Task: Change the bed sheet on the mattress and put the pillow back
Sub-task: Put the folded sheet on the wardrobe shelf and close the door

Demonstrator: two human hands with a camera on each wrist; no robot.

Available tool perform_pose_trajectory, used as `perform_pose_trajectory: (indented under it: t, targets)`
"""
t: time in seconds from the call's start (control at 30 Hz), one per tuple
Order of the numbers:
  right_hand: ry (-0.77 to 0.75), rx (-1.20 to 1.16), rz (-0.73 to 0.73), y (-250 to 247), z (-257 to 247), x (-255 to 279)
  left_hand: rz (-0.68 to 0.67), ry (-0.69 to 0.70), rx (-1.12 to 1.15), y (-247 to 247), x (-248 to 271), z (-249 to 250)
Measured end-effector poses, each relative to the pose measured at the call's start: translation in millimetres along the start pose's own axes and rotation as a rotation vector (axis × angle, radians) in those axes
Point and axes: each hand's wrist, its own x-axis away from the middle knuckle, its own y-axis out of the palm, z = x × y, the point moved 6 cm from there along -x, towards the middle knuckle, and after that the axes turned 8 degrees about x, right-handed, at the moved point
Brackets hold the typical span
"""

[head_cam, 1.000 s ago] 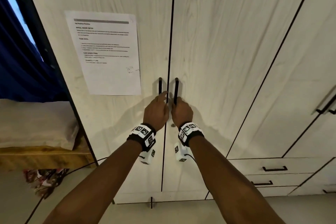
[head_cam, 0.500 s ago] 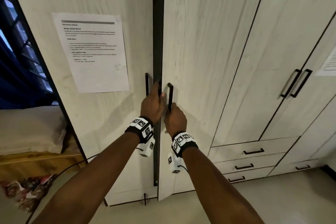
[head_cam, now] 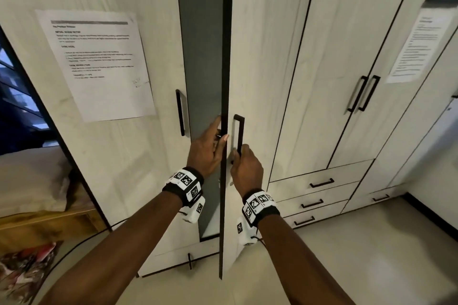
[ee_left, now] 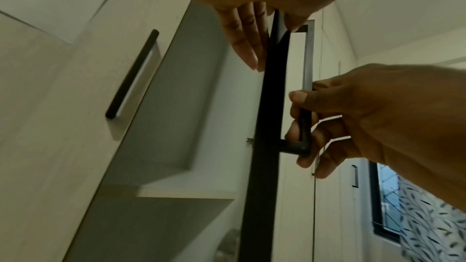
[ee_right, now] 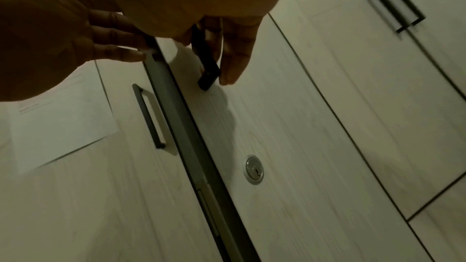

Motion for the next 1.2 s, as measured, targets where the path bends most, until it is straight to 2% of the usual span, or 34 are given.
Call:
perform_pose_trajectory:
  t: [0.17, 0.3, 0.43, 0.6, 0.87, 0.97, 1.1, 1.2]
  targets:
    - [0.037, 0.009, 0.126, -42.2, 43.2, 23.5, -0.111, 0.151, 0.045, 34.2, 17.9, 33.5]
    - [0.125, 0.034, 0.156, -74.7, 89.9, 36.1, -0.219, 0.219, 0.114, 78.6, 29.3, 64.4]
    - [0.2, 0.026, 0.143, -109.3, 131.8, 36.3, -0.258, 0.259, 0.17, 128.7, 30.0, 91.9]
    - [0.178, -0.009, 0.064, -140.6, 185.3, 25.3, -0.273, 0.284, 0.216, 185.0, 29.8, 126.4]
    - [0.204, -0.051, -0.034, -166.0, 255.9, -0.8, -0.292, 0.386, 0.015, 251.5, 20.8, 154.4]
    - [0.209, -0.093, -0.058, -173.5, 271.1, -8.4, -0.304, 0.378, -0.046, 271.7, 16.4, 157.1]
    - [0.31, -0.175, -0.095, -178.5, 296.2, -20.0, -0.315, 0.355, -0.098, 288.2, 10.0, 161.7]
    - [0.243, -0.168, -0.131, -188.3, 299.3, -27.9, -0.315, 0.35, -0.11, 299.3, 6.1, 163.8]
